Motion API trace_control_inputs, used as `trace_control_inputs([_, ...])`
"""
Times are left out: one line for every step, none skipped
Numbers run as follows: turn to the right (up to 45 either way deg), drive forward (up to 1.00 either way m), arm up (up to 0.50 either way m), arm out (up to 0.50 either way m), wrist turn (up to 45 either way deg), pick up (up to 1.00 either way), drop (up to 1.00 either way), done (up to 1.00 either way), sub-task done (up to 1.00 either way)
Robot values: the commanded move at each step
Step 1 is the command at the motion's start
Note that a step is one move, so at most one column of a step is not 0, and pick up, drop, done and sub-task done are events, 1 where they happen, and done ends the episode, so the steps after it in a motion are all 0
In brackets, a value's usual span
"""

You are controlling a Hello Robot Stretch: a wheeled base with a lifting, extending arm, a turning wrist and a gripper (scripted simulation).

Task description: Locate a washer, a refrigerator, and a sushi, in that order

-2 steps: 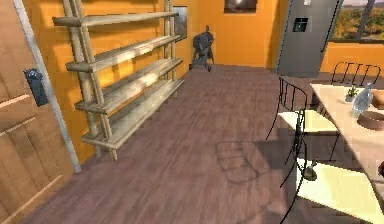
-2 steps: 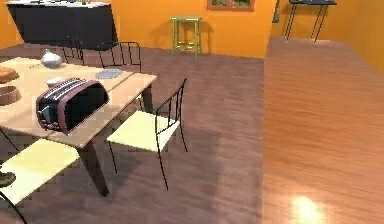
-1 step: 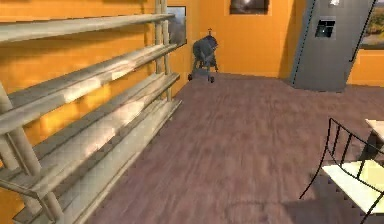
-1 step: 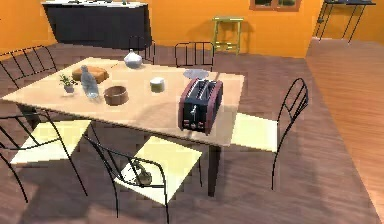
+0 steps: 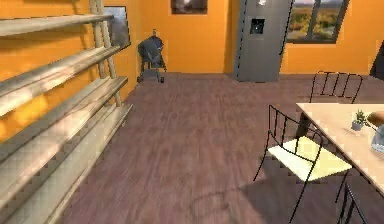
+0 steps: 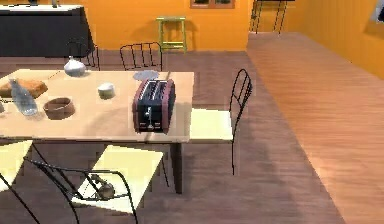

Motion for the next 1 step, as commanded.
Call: trace_control_inputs([0.0, 1.0, 0.0, 0.0, 0.0, 0.0, 0.0, 0.0, 0.0])
